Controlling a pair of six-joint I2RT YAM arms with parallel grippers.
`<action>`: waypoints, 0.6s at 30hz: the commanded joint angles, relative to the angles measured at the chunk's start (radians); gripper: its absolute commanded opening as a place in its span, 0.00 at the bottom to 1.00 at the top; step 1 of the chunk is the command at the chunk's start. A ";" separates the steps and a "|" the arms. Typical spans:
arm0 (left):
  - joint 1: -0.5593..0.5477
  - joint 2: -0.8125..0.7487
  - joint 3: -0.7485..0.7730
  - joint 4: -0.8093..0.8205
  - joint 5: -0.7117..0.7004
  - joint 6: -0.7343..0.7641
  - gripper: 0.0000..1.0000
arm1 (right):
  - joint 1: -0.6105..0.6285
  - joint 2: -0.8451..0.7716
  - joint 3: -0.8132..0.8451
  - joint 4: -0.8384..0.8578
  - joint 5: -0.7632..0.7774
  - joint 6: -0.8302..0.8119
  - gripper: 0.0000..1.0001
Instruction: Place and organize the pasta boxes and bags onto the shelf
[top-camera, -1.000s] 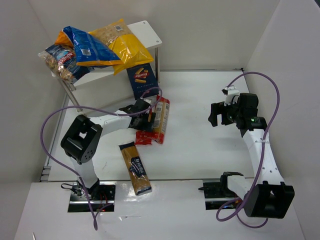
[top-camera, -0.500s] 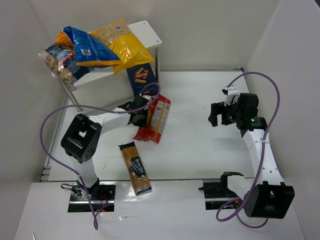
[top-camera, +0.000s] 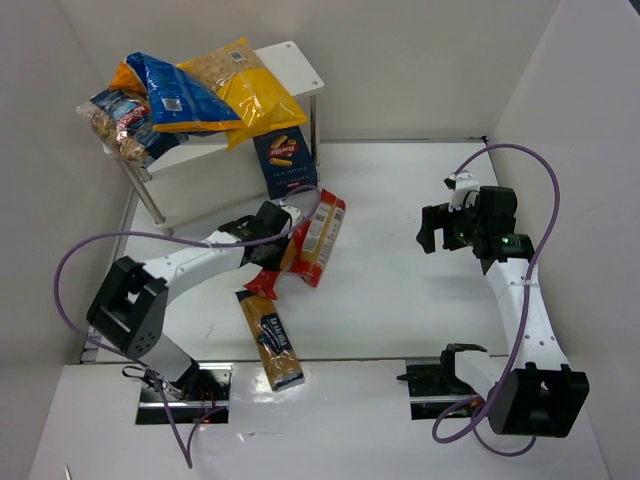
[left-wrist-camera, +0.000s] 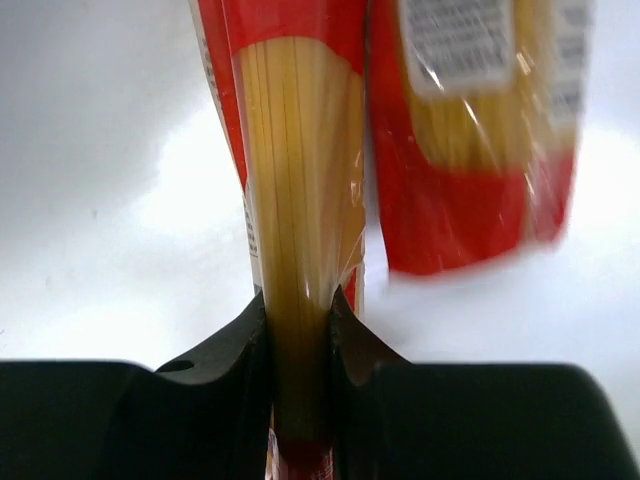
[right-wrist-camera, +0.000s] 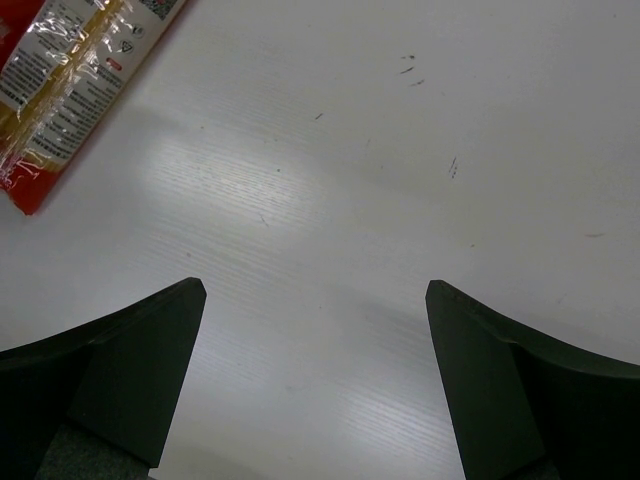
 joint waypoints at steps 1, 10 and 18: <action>-0.032 -0.153 0.026 0.030 0.026 0.108 0.00 | 0.002 -0.028 0.003 0.042 -0.005 -0.004 1.00; 0.035 -0.348 0.036 0.028 0.115 0.157 0.00 | 0.002 -0.037 0.003 0.042 -0.014 -0.004 1.00; 0.158 -0.514 -0.010 0.037 0.183 0.166 0.00 | 0.002 -0.037 -0.006 0.042 -0.005 -0.004 1.00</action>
